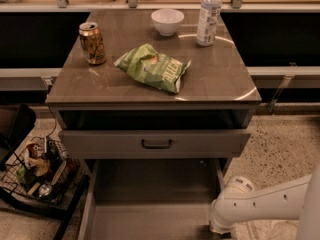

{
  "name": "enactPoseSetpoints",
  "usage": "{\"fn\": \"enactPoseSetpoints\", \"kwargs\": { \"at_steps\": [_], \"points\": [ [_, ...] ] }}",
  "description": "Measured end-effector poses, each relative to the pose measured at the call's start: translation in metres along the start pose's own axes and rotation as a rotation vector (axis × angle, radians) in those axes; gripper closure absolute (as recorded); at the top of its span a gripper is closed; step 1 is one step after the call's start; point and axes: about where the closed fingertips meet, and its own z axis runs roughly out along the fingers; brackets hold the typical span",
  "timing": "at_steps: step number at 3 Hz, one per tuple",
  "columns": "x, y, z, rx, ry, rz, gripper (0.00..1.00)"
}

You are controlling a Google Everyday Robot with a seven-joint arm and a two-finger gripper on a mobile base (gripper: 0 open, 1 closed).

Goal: Open middle drawer

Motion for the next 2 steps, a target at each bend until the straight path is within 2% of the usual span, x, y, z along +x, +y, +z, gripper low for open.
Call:
{"fn": "enactPoseSetpoints", "kwargs": {
  "at_steps": [2],
  "points": [
    [0.0001, 0.0016, 0.0013, -0.004, 0.000, 0.000, 0.38]
  ]
}}
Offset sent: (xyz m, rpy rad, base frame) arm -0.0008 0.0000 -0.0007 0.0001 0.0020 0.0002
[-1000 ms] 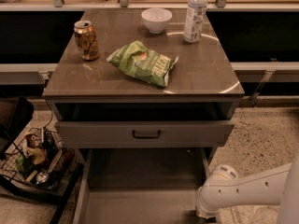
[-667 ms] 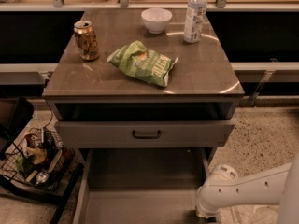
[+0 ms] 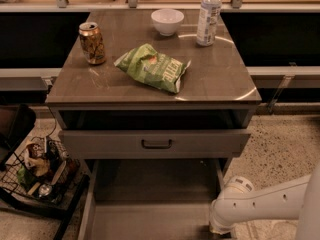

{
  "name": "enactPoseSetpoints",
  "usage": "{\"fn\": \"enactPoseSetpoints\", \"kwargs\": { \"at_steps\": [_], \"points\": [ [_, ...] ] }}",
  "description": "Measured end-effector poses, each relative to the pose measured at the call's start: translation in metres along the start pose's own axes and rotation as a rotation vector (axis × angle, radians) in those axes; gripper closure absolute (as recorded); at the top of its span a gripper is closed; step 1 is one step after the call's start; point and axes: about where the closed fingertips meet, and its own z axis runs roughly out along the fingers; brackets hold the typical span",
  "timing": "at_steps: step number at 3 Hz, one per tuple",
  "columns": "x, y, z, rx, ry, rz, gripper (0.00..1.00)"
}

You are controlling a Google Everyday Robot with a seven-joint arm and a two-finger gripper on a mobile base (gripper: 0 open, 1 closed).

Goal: Open middle drawer

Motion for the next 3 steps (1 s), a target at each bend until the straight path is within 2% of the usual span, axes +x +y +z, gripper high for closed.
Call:
{"fn": "enactPoseSetpoints", "kwargs": {
  "at_steps": [1, 2, 3],
  "points": [
    [0.0001, 0.0008, 0.0007, -0.002, 0.000, 0.000, 0.13],
    [0.0001, 0.0016, 0.0013, -0.004, 0.000, 0.000, 0.00],
    [0.0001, 0.0016, 0.0013, -0.004, 0.000, 0.000, 0.00]
  ]
}}
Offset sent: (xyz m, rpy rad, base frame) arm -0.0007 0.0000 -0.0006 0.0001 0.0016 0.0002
